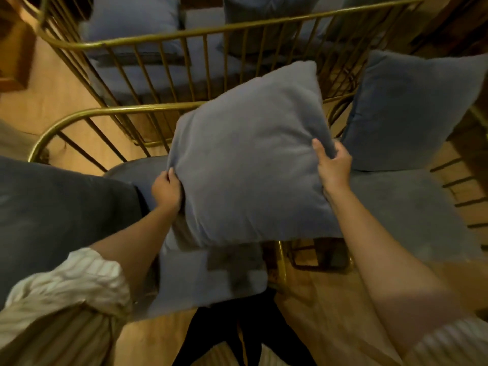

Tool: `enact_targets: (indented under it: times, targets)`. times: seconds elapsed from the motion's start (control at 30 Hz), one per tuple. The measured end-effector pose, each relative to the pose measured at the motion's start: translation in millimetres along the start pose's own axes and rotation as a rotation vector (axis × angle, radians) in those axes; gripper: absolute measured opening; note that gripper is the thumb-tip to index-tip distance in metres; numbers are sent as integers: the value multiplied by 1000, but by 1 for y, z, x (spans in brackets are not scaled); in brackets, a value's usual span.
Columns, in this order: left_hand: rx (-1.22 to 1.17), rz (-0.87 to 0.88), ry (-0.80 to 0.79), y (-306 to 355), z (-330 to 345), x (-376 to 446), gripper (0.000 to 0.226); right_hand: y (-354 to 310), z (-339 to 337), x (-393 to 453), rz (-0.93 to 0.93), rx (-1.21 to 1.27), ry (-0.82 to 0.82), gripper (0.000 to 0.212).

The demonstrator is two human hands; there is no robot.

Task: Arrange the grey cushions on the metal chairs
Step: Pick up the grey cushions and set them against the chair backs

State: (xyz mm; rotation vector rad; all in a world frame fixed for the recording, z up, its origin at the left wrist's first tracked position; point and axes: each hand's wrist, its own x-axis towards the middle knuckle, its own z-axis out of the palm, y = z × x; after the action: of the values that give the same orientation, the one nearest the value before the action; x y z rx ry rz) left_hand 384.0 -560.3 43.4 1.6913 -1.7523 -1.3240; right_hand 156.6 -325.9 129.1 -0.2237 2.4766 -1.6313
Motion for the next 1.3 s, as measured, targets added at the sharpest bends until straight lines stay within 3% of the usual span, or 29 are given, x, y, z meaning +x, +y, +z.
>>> enact_targets:
  times: [0.13, 0.37, 0.57, 0.67, 0.9, 1.0, 1.3]
  targets:
    - [3, 222, -20, 58, 13, -10, 40, -8, -52, -2, 45, 94, 147, 25]
    - [-18, 408, -107, 122, 81, -75, 39, 16, -163, -15, 134, 181, 248, 38]
    - [1, 502, -208, 152, 154, -141, 38, 56, -257, -18, 219, 189, 325, 84]
    - [-14, 569, -240, 156, 198, -177, 36, 82, -304, -12, 283, 159, 359, 73]
    - [-90, 491, -332, 163, 301, -263, 47, 157, -408, 30, 427, 69, 316, 81]
    - [-100, 464, -287, 156, 348, -288, 56, 179, -443, 59, 444, 39, 285, 85]
    - [-12, 373, -103, 150, 436, -329, 40, 227, -480, 161, 468, -47, 113, 90]
